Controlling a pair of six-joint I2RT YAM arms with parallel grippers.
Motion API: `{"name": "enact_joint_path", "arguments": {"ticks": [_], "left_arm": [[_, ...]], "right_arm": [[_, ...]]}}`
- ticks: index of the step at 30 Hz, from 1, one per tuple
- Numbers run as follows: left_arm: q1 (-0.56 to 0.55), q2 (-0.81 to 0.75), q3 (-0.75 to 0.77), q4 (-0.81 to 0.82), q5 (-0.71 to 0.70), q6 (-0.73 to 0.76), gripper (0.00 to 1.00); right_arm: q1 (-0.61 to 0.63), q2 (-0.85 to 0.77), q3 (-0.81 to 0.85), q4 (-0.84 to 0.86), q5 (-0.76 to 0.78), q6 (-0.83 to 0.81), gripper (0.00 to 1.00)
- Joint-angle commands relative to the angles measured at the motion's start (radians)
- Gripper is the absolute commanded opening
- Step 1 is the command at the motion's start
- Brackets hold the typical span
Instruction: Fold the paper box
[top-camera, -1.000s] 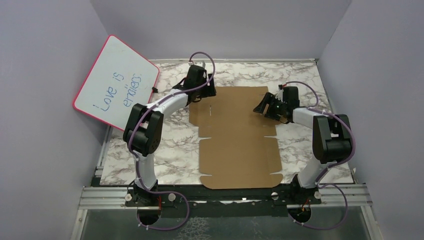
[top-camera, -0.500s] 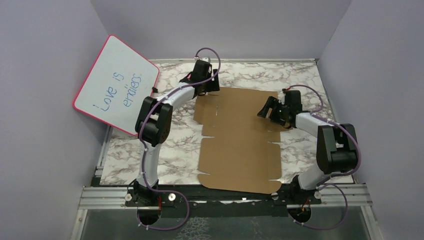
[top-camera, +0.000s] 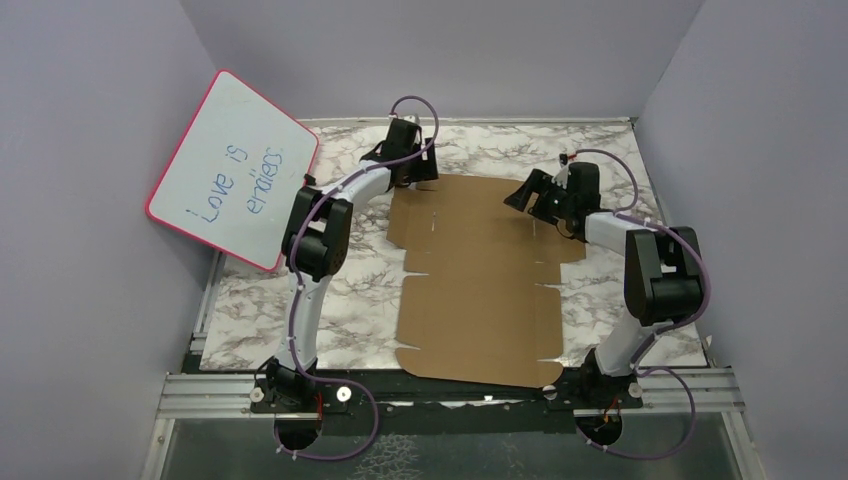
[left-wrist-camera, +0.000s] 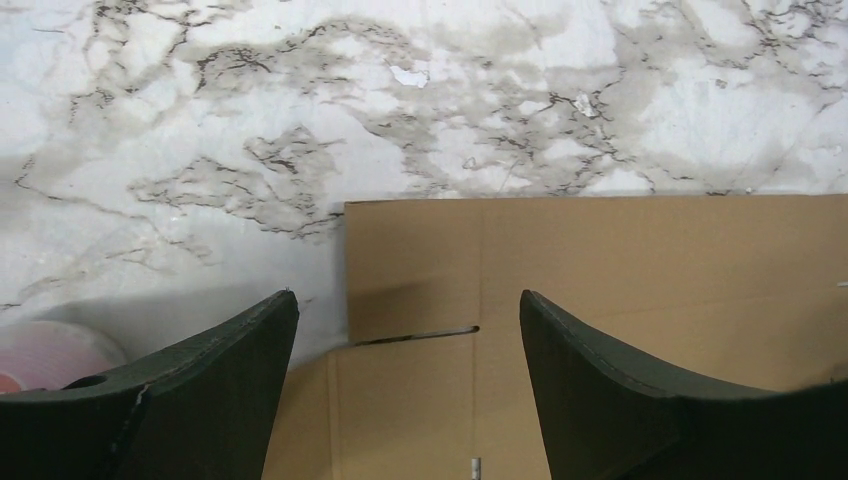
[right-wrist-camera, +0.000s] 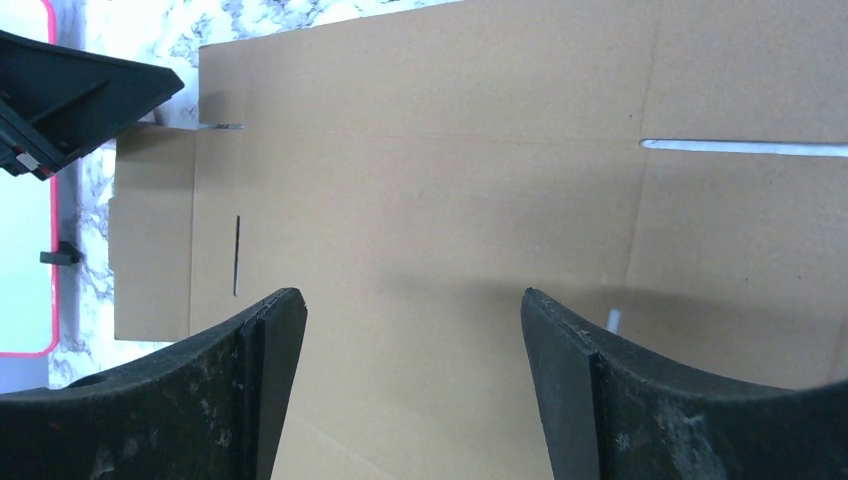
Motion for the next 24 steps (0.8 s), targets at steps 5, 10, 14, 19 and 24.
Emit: {"name": "enact_joint_path", "arguments": {"ticks": [5, 10, 14, 19, 24], "left_arm": [[0.013, 0.087, 0.104, -0.003, 0.065, -0.021, 0.84], [0.015, 0.106, 0.114, -0.011, 0.09, -0.024, 0.84], [0.018, 0.112, 0.112, -0.016, 0.123, -0.038, 0.83], [0.018, 0.092, 0.107, -0.006, 0.197, -0.065, 0.77], [0.018, 0.028, 0.047, 0.04, 0.215, -0.086, 0.71]], "right_arm": [[-0.004, 0.086, 0.019, 0.115, -0.082, 0.012, 0.85], [-0.002, 0.108, 0.014, 0.127, -0.104, 0.023, 0.85], [0.008, 0.127, 0.013, 0.132, -0.104, 0.039, 0.85], [0.019, 0.148, 0.01, 0.136, -0.1, 0.042, 0.85], [0.032, 0.157, 0.009, 0.136, -0.099, 0.042, 0.85]]}}
